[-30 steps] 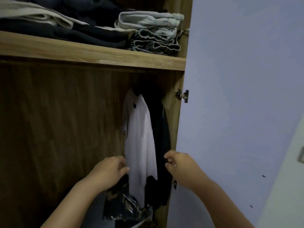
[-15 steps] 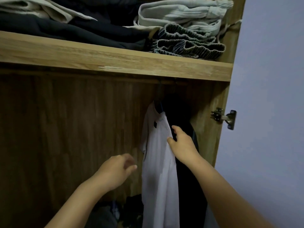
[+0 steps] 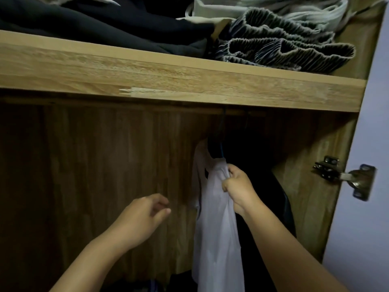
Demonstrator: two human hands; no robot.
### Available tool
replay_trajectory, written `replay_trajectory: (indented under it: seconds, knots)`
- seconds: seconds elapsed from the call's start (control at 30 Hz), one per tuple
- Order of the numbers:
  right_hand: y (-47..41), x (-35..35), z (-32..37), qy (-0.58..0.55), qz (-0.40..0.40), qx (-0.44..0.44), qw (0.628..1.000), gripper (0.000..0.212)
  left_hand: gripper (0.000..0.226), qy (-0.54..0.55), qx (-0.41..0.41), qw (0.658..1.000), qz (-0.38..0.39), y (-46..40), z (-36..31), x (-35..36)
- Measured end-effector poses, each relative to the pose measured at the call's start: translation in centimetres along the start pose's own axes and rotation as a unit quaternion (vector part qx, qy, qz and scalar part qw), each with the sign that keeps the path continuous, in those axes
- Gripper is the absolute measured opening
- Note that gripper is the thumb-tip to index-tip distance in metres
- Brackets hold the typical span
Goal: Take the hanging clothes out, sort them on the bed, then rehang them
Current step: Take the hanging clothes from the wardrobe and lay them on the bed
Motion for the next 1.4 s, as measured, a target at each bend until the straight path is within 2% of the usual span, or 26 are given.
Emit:
replay_trajectory:
  seconds: [0.1,0.23,0.5,0.6,0.7,0.9,0.97,1.03,1.1,1.27,1.33,1.4]
  knots:
    - [-0.3,0.1,1.5,-0.091,-0.007,0.003,0.996,0.047,0.025,0.005,0.016,1.0,0.001,-1.6,0.8,-1.2]
    - [0.9,-0.1,2.9,-0.167,0.038,-0.005,0.985,0.062,0.024,0.016,0.044,0.999,-0.013,-3.3,1.5,-2.1]
    - [7.3,-1.6,1.4,-0.082,0.109,-0.016,0.99,0.063,0.02,0.051,0.101,0.993,-0.019,-6.4,2.9,-2.0]
    - [10.3,-2.7,0.9,-0.054,0.102,0.0,0.993,0.066,0.037,0.058,0.138,0.988,-0.036,-7.7,2.8,-0.7]
    - [13.5,-4.1,0.4,-0.075,0.097,0.024,0.992,0.067,0.049,0.067,0.169,0.983,-0.03,-8.0,1.6,1.5]
    - [21.7,-8.8,-0.1,-0.061,0.077,0.066,0.993,0.063,0.054,0.068,0.224,0.972,-0.021,-5.6,-1.8,6.7]
    - [24.9,-10.5,0.0,-0.056,0.072,0.076,0.993,0.061,0.048,0.037,0.259,0.965,-0.005,-4.5,-3.1,8.5]
    - [28.5,-12.1,0.2,-0.034,0.057,0.081,0.995,0.058,0.035,0.008,0.304,0.952,0.018,-3.1,-4.7,10.4]
    - [32.4,-13.7,0.4,-0.011,0.037,0.092,0.995,0.055,0.034,0.013,0.355,0.934,0.049,-0.8,-6.6,12.3]
    - [43.1,-17.8,1.5,0.102,-0.06,0.136,0.984,0.046,0.033,0.131,0.394,0.908,0.06,8.0,-10.9,16.8]
    - [47.7,-19.5,2.5,0.188,-0.102,0.154,0.965,0.039,0.038,0.154,0.405,0.899,0.072,11.8,-12.7,18.7]
    - [52.0,-20.7,3.3,0.294,-0.142,0.19,0.926,0.027,0.045,0.162,0.423,0.887,0.087,15.7,-14.5,20.5]
Point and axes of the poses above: each hand's wrist, its own y-axis away from the middle knuckle, its own x-axis out of the palm, z = x × y, the point moved 1 cm from there along -y, towards the middle knuckle, and after that the axes turned 15 degrees about y, right-handed, at the moved point
